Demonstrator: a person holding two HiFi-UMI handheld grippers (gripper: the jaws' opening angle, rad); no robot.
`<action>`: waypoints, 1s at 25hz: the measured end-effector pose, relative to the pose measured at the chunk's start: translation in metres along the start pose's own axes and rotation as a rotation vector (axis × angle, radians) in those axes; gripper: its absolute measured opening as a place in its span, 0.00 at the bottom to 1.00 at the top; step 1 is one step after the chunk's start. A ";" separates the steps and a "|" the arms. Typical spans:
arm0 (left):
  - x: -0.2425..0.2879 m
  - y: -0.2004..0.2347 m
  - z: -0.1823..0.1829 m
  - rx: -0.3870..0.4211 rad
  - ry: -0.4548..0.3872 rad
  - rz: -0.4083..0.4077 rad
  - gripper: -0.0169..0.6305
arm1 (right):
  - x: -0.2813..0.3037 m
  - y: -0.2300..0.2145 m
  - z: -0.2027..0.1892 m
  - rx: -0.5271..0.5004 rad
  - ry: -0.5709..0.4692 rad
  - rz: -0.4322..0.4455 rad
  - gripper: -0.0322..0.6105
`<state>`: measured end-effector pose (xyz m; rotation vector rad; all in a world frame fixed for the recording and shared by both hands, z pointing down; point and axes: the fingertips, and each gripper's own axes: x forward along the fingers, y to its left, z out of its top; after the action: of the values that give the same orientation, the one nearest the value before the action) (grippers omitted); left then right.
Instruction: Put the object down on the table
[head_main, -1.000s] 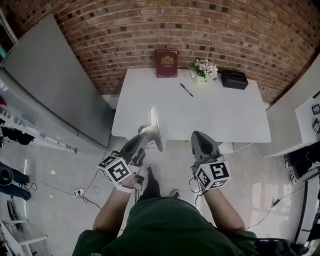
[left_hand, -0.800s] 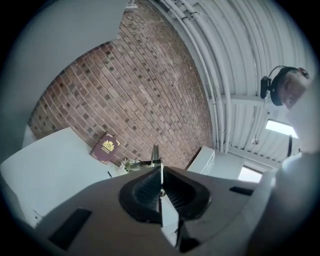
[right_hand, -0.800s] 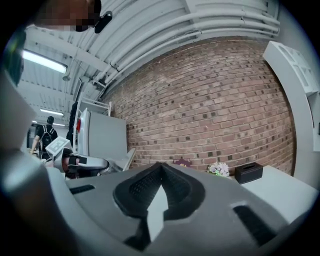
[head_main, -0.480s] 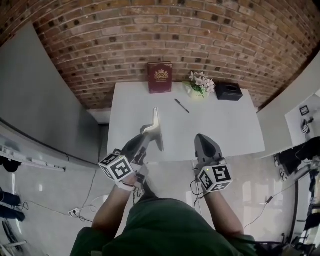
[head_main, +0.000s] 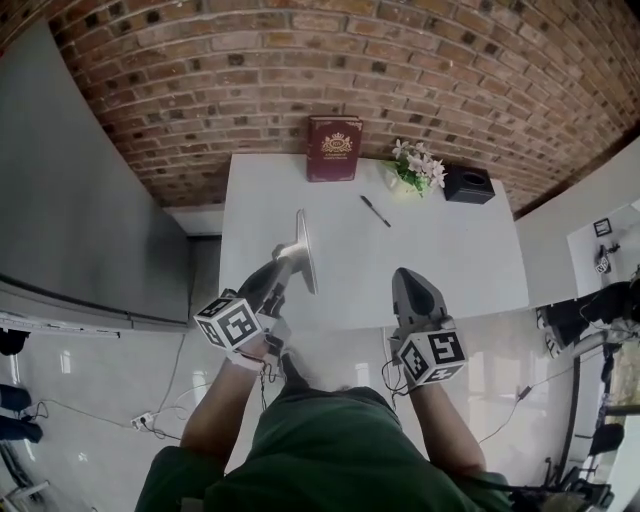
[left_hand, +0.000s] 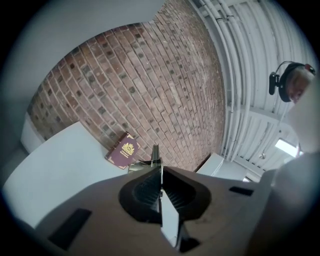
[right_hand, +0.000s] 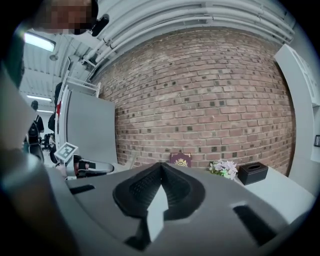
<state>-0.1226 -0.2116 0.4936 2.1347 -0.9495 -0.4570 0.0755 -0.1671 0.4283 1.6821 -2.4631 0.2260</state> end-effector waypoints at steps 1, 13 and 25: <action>0.001 0.009 0.001 -0.001 0.004 0.013 0.04 | 0.005 0.002 -0.001 0.000 0.007 0.005 0.05; 0.022 0.114 -0.017 -0.140 0.079 0.183 0.04 | 0.057 0.006 -0.003 0.013 0.013 0.110 0.05; 0.069 0.213 -0.046 -0.272 0.164 0.339 0.04 | 0.047 -0.057 -0.015 0.055 0.044 0.016 0.05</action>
<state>-0.1540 -0.3366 0.6823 1.6979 -1.0634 -0.2220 0.1122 -0.2273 0.4549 1.6602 -2.4607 0.3322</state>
